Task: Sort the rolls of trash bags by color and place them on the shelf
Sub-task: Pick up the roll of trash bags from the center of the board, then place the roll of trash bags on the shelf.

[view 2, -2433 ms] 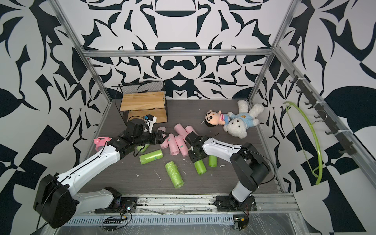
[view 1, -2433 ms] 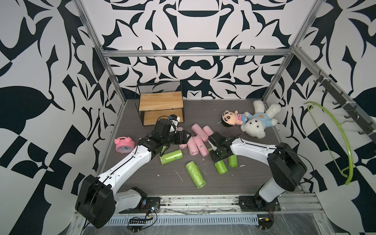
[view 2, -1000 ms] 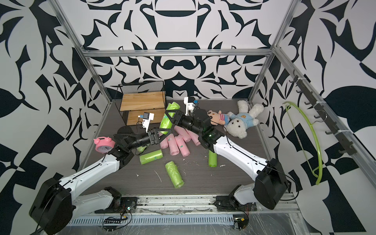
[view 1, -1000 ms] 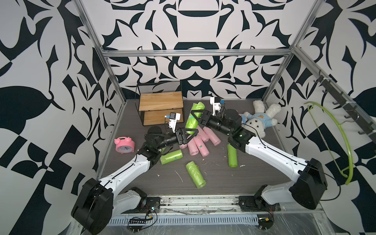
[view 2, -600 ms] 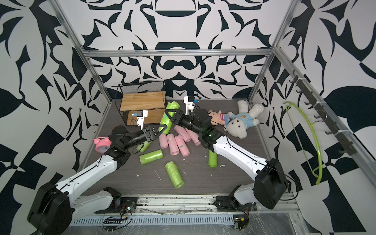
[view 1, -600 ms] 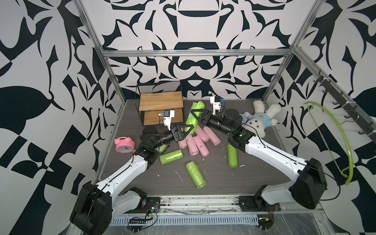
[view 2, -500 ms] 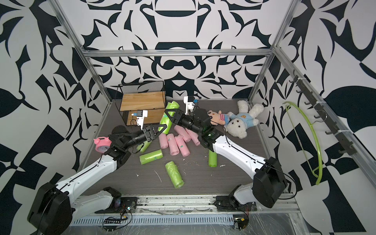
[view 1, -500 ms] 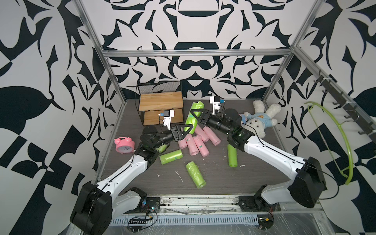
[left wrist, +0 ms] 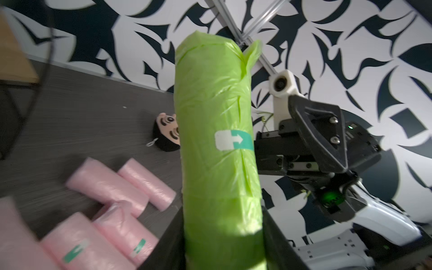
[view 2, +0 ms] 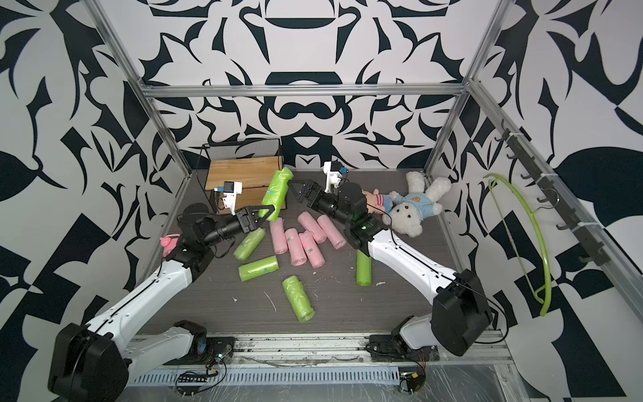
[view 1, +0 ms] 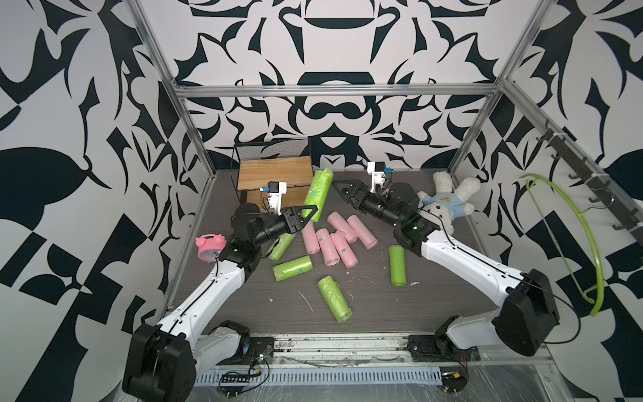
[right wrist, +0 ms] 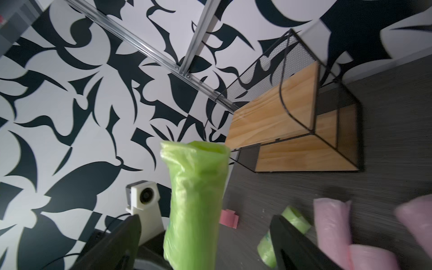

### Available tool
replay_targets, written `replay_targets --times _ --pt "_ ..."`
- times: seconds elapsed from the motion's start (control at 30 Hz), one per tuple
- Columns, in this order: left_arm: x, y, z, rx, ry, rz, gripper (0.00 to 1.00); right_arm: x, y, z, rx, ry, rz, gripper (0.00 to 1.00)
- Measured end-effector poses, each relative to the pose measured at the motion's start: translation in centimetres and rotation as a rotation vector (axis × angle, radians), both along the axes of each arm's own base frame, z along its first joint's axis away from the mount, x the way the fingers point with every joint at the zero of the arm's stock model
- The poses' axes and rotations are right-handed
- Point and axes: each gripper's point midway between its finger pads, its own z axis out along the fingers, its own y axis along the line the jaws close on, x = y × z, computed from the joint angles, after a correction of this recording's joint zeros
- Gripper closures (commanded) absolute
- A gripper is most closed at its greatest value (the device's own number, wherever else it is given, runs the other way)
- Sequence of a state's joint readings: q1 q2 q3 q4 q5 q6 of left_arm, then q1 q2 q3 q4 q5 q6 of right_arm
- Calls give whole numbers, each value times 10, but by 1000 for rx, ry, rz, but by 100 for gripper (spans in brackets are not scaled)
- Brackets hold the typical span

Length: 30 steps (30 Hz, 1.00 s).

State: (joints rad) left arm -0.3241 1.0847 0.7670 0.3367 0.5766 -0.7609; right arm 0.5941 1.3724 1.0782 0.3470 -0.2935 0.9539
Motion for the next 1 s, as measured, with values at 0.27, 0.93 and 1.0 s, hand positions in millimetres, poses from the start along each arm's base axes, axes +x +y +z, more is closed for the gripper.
replay_targets --times 0.27,0.93,1.0 --pt "54 72 39 389 -152 423 67 -16 -40 8 -252 -133 -105 5" --pt "196 182 -72 1284 36 720 66 -25 -63 -30 -558 -163 -107 5" --pt "204 192 -75 1316 46 732 64 -25 -64 -33 -568 -159 -104 5"
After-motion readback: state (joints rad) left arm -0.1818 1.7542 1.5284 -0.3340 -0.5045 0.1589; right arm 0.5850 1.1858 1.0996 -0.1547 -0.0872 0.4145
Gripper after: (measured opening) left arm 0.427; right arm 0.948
